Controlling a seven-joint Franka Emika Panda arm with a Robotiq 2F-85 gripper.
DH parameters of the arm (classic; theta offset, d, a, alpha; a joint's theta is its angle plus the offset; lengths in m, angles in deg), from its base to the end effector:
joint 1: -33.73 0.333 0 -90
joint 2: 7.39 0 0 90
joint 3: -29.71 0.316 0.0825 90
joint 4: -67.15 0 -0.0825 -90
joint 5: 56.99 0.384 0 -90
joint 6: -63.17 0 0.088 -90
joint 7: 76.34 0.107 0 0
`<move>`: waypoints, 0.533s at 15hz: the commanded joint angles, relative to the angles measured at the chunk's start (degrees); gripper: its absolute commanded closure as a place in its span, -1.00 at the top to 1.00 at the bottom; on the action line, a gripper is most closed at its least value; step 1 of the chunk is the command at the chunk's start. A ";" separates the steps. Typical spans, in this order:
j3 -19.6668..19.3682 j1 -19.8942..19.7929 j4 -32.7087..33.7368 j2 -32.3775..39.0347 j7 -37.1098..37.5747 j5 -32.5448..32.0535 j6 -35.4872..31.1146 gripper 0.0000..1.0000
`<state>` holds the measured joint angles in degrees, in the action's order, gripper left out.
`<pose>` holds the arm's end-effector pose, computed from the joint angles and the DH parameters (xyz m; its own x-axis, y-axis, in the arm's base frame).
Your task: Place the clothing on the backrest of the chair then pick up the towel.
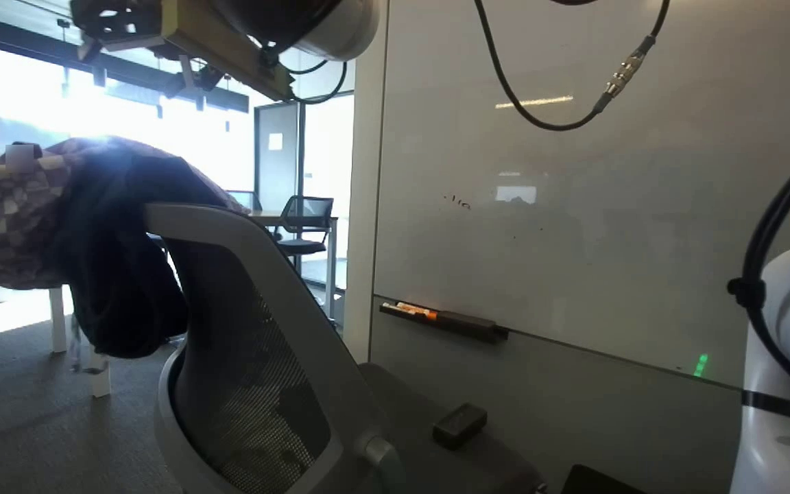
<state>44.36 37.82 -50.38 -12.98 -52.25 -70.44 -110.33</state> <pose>0.5364 0.2070 0.6108 0.4920 -0.0075 0.8706 0.2101 -0.9694 -0.1270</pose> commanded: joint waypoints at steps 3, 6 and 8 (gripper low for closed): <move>12.32 -16.68 0.03 -9.26 23.85 -19.20 14.92 1.00; 17.97 -17.11 0.29 -11.09 29.61 -22.32 30.05 1.00; 8.55 -11.55 -7.50 -12.58 25.03 -19.25 31.39 1.00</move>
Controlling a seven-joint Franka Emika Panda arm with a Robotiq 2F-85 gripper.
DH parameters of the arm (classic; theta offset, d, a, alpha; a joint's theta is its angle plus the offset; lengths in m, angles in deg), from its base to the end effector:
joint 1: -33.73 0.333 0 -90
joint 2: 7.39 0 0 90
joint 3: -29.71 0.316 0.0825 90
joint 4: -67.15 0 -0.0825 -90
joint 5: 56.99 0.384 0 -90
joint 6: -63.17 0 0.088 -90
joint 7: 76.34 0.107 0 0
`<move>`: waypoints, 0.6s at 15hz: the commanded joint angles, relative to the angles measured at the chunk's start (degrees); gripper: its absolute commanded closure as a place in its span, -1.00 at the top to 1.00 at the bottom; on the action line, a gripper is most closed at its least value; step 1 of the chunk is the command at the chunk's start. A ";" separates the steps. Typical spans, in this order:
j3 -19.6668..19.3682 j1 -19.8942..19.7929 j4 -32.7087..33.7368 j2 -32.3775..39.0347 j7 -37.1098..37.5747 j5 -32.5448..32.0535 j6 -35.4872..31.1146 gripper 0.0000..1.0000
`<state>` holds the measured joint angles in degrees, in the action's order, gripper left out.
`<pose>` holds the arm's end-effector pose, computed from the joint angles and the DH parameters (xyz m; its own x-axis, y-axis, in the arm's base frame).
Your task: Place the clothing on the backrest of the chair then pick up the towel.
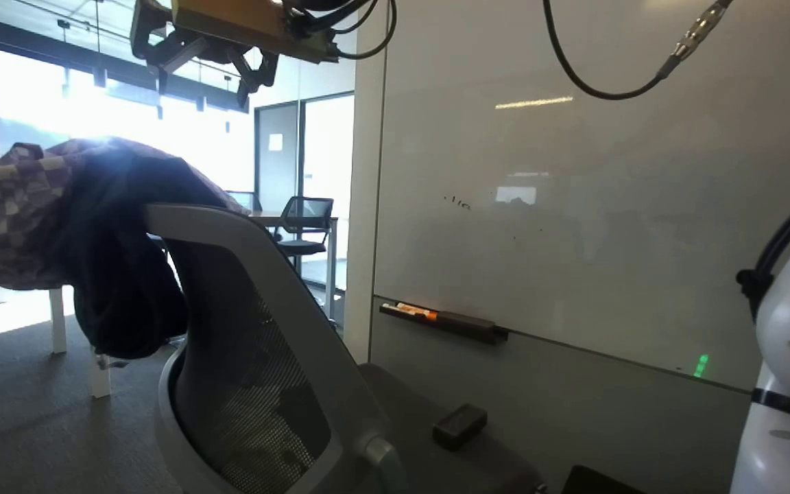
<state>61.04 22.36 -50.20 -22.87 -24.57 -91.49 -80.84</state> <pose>0.4921 0.2167 0.6161 0.6140 -0.0602 0.7870 -0.1797 -0.9816 0.0651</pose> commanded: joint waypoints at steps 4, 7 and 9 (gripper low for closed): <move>-11.41 2.06 -6.08 5.98 4.18 -5.24 8.82 1.00; -20.69 2.62 -11.43 7.92 -0.61 -3.37 6.69 1.00; -26.10 2.30 -14.01 11.84 -5.15 -1.30 3.40 1.00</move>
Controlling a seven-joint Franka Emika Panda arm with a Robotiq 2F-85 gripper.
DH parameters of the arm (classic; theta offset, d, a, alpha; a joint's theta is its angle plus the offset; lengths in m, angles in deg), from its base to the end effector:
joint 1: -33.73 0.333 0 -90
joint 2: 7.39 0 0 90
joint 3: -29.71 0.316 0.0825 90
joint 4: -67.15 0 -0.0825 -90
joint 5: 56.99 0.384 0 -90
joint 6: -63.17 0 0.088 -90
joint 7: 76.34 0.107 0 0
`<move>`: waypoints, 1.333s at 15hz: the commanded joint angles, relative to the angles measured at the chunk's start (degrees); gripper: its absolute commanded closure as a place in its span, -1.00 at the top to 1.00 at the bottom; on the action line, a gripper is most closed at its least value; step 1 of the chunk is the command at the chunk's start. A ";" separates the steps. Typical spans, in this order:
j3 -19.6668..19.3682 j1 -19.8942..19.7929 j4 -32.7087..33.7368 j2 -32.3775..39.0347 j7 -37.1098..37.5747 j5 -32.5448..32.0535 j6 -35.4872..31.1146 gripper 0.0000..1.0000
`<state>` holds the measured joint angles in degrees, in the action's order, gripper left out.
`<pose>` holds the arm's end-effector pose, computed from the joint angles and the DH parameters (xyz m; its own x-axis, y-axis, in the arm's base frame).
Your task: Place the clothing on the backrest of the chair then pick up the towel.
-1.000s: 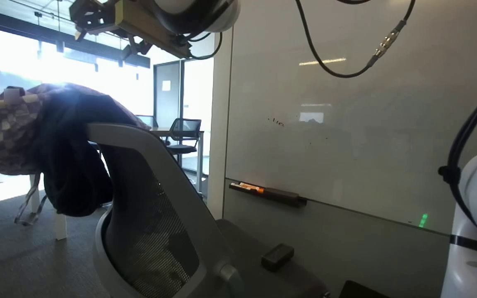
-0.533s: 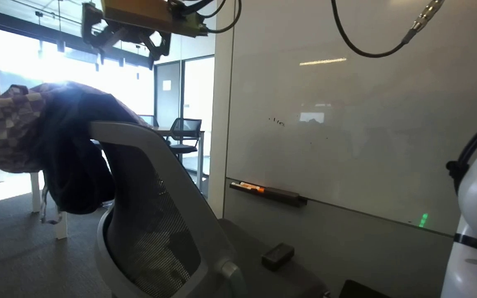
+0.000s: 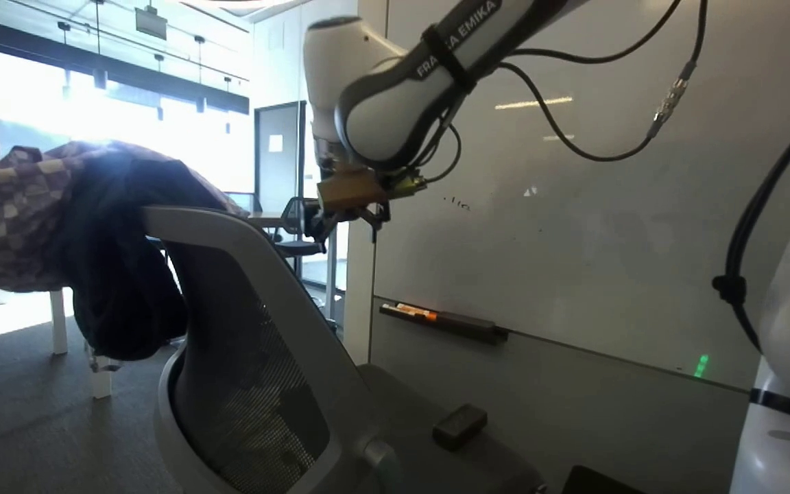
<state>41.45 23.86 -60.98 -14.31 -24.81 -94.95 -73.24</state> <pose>0.5292 0.0132 0.4486 0.8116 -0.3028 0.4997 -0.4683 -0.8485 0.2464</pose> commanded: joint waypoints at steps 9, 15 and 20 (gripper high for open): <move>-11.22 5.52 -9.45 17.71 -28.72 21.02 -22.67 1.00; -1.65 4.63 -6.47 24.63 -50.26 47.90 -23.83 1.00; 2.90 1.82 -2.08 28.43 -62.57 60.07 -24.17 1.00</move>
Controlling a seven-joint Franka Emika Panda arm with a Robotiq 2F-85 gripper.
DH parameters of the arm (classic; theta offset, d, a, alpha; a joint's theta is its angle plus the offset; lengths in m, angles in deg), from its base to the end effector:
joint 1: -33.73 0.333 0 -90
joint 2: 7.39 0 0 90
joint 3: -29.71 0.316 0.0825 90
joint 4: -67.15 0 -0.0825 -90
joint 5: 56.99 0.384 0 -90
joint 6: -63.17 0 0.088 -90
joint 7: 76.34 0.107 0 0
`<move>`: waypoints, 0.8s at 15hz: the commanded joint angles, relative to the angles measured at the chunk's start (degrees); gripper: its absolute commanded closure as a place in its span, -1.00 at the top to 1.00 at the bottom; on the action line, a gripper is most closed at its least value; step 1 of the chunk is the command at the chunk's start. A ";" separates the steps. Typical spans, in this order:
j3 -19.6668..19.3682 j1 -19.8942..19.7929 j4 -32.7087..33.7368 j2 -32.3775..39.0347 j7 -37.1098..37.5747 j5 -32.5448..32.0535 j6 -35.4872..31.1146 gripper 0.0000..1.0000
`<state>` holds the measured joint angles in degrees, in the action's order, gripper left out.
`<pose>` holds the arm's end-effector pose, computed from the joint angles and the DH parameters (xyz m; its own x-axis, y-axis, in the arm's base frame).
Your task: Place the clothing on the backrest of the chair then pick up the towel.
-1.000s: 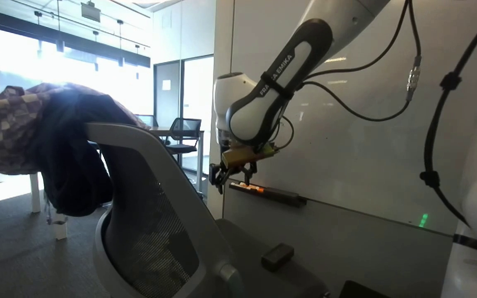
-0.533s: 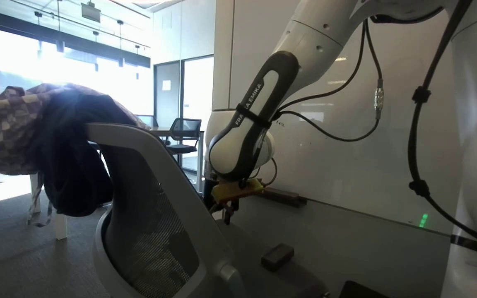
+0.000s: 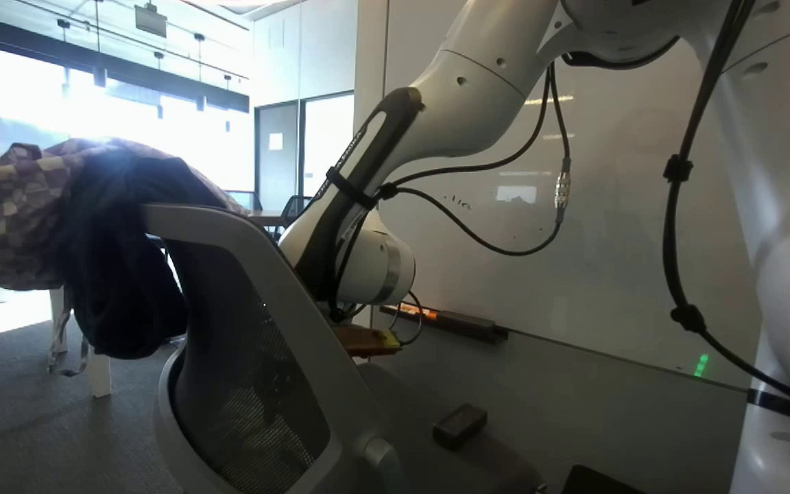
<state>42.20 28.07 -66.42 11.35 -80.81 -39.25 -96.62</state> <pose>0.5288 0.0518 0.2116 0.9872 -0.1134 0.1122 -0.0892 -0.9755 -0.2012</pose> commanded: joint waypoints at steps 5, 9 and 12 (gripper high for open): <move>3.74 -4.57 4.26 6.55 -12.13 7.08 0.15 1.00; 6.85 -5.62 4.33 9.16 -13.31 9.18 0.40 1.00; 9.02 -6.18 4.81 10.15 -13.79 10.07 0.45 1.00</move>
<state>48.60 23.33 -63.07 20.41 -92.22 -31.18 -96.55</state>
